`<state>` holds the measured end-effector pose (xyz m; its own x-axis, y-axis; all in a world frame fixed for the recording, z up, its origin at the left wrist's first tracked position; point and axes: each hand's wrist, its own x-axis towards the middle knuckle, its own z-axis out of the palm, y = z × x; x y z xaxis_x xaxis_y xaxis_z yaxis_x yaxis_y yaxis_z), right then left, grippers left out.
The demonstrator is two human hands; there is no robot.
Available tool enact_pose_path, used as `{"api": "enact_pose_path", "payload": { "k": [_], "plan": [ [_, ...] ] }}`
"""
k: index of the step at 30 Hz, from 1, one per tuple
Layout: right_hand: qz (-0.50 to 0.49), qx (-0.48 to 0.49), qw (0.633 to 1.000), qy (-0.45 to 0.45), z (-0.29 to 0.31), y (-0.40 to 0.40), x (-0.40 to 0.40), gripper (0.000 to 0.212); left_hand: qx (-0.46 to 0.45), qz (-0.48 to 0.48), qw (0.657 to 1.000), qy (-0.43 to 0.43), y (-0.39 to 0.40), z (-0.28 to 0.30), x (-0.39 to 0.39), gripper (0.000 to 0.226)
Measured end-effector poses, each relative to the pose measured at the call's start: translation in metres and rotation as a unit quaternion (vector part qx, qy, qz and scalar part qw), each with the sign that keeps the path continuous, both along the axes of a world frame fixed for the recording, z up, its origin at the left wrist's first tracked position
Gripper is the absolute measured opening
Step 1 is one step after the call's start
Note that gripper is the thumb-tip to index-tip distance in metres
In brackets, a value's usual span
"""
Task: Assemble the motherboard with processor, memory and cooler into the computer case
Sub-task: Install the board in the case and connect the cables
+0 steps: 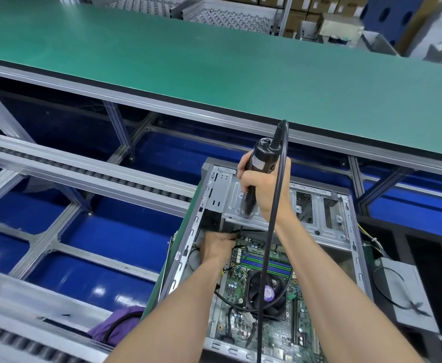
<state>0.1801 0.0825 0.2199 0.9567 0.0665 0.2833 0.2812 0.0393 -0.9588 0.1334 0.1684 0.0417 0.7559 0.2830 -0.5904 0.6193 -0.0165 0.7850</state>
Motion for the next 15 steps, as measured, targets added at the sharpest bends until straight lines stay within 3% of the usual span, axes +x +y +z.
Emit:
{"api": "enact_pose_path", "payload": {
  "k": [6,12,15],
  "plan": [
    [-0.032,-0.016,0.999,-0.009,-0.0048,0.0022,-0.0021,0.028,0.015,-0.006,1.0,-0.009,-0.0004,0.0033,-0.002,0.022],
    [-0.016,-0.027,0.999,-0.017,-0.0004,0.002,-0.0028,0.018,0.027,-0.018,0.999,-0.006,0.0001,0.0063,-0.0015,0.022],
    [-0.008,-0.019,1.0,-0.018,-0.001,0.0018,-0.0034,0.024,0.034,-0.025,0.999,-0.002,0.0001,0.0076,-0.0023,0.023]
  ]
}}
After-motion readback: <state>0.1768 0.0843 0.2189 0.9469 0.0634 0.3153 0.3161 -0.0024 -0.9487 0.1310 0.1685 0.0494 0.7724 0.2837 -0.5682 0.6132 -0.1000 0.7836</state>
